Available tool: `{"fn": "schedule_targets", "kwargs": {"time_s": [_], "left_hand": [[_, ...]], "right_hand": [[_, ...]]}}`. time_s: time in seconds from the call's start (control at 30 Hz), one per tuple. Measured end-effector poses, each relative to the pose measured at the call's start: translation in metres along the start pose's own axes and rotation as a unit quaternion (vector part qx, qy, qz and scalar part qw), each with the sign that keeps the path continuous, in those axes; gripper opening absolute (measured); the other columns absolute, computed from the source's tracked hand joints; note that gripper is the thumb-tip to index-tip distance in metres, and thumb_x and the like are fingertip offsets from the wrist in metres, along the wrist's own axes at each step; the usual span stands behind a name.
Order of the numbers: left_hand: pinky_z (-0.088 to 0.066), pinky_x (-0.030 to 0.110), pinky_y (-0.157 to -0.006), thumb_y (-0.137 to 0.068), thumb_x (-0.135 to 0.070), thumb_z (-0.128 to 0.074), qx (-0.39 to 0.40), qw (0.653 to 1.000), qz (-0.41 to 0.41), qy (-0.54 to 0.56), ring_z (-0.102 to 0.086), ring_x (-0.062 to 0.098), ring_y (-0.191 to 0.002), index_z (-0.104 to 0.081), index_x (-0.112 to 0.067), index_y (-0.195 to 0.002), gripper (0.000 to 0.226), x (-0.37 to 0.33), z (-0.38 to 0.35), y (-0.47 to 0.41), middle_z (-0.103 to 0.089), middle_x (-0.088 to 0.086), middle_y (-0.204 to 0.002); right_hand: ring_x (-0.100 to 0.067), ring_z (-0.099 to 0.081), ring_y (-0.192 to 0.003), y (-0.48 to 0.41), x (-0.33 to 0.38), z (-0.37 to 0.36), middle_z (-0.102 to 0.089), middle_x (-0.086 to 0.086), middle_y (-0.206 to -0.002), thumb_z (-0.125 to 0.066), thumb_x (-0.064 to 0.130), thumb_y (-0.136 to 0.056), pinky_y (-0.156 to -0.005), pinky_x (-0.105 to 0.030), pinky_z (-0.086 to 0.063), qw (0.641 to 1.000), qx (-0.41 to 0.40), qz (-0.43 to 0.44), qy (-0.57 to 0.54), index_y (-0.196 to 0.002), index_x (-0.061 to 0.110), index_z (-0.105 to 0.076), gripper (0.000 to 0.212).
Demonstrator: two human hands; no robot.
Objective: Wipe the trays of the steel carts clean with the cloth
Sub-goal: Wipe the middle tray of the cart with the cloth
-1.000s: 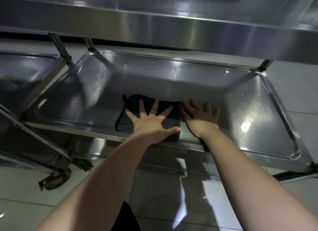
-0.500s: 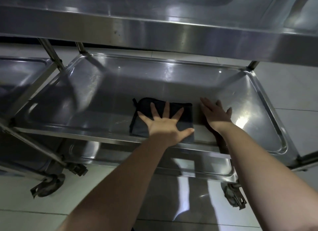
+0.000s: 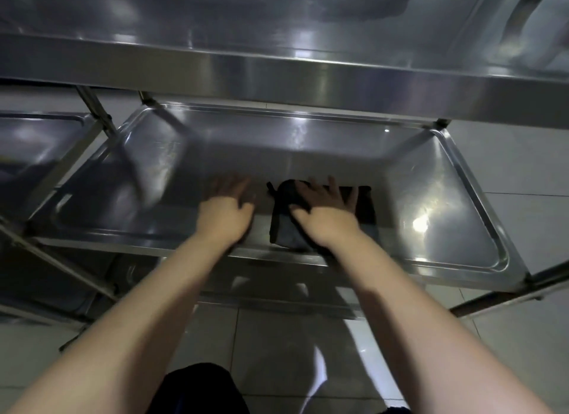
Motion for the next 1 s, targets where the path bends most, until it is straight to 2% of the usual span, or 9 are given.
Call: {"fn": "schedule_targets", "kwargs": {"time_s": [0.07, 0.17, 0.3, 0.47, 0.6, 0.8, 0.9, 1.0], "left_hand": [[-0.002, 0.047, -0.119, -0.100, -0.039, -0.042, 0.045, 0.995, -0.008, -0.090, -0.007, 0.025, -0.150, -0.030, -0.036, -0.151, 0.052, 0.025, -0.007, -0.007, -0.028, -0.002, -0.159], [0.012, 0.052, -0.116, -0.101, -0.047, -0.032, 0.076, 0.988, -0.026, -0.130, 0.005, 0.021, -0.150, -0.015, -0.041, -0.153, 0.056, 0.034, -0.024, -0.017, -0.018, -0.007, -0.162], [0.012, 0.054, -0.115, -0.099, -0.054, -0.027, 0.085, 0.983, -0.020, -0.162, 0.007, 0.021, -0.150, -0.012, -0.043, -0.153, 0.057, 0.037, -0.033, -0.021, -0.010, -0.011, -0.163], [0.009, 0.055, -0.115, -0.100, -0.052, -0.025, 0.089, 0.980, -0.020, -0.174, 0.004, 0.023, -0.150, -0.013, -0.041, -0.153, 0.056, 0.035, -0.036, -0.021, -0.005, -0.007, -0.164], [0.007, 0.055, -0.117, -0.100, -0.051, -0.023, 0.096, 0.979, -0.019, -0.180, 0.002, 0.023, -0.151, -0.008, -0.041, -0.154, 0.057, 0.038, -0.037, -0.022, -0.001, -0.007, -0.164], [0.003, 0.054, -0.117, -0.101, -0.042, -0.027, 0.098, 0.979, -0.025, -0.177, 0.001, 0.020, -0.150, -0.010, -0.037, -0.155, 0.057, 0.043, -0.036, -0.024, -0.003, -0.007, -0.164], [0.003, 0.052, -0.118, -0.101, -0.043, -0.026, 0.098, 0.980, -0.021, -0.170, 0.000, 0.019, -0.150, -0.013, -0.037, -0.154, 0.055, 0.043, -0.034, -0.025, -0.004, -0.008, -0.164], [0.004, 0.053, -0.117, -0.101, -0.048, -0.026, 0.097, 0.981, -0.021, -0.166, -0.001, 0.019, -0.150, -0.012, -0.042, -0.154, 0.055, 0.039, -0.033, -0.023, -0.004, -0.009, -0.164]], "right_hand": [[-0.032, 0.017, -0.148, 0.000, 0.013, -0.018, 0.006, 0.017, -0.163, -0.025, 0.071, -0.092, -0.106, -0.071, 0.016, 0.998, 0.044, -0.022, 0.043, -0.149, 0.054, -0.003, 0.063], [-0.034, 0.016, -0.148, -0.002, 0.004, -0.025, 0.006, 0.019, -0.162, -0.021, 0.077, -0.089, -0.106, -0.072, 0.015, 0.998, 0.026, -0.032, 0.052, -0.147, 0.059, 0.000, 0.064], [-0.031, 0.010, -0.150, -0.004, -0.050, -0.015, 0.002, 0.022, -0.162, -0.021, 0.079, -0.086, -0.112, -0.067, 0.010, 0.995, 0.012, -0.079, 0.059, -0.144, 0.063, -0.001, 0.063], [-0.030, 0.007, -0.150, 0.001, -0.117, 0.001, 0.002, 0.021, -0.162, -0.018, 0.079, -0.086, -0.114, -0.064, 0.005, 0.985, 0.008, -0.157, 0.066, -0.143, 0.064, 0.001, 0.063], [-0.035, 0.009, -0.149, -0.010, -0.080, -0.011, 0.005, 0.022, -0.161, -0.018, 0.078, -0.087, -0.112, -0.068, 0.007, 0.987, -0.009, -0.145, 0.066, -0.145, 0.061, 0.004, 0.063], [-0.037, 0.010, -0.148, -0.032, 0.058, -0.048, -0.002, 0.020, -0.162, -0.022, 0.076, -0.086, -0.108, -0.068, 0.013, 0.998, -0.001, 0.006, 0.056, -0.147, 0.056, -0.006, 0.066], [-0.033, 0.007, -0.150, -0.037, 0.048, -0.042, -0.004, 0.020, -0.162, -0.022, 0.078, -0.086, -0.111, -0.065, 0.011, 0.998, -0.001, 0.014, 0.059, -0.147, 0.057, -0.008, 0.065], [-0.029, 0.001, -0.150, -0.040, -0.004, -0.024, -0.005, 0.022, -0.161, -0.025, 0.077, -0.087, -0.114, -0.062, 0.007, 0.998, -0.016, -0.021, 0.059, -0.147, 0.058, -0.009, 0.065]]}}
Point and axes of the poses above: each hand's wrist, its own y-axis away from the middle knuckle, its own z-axis out of the back of the hand, x = y × z, the point moved 4 cm from there along -y, towards the middle knuckle
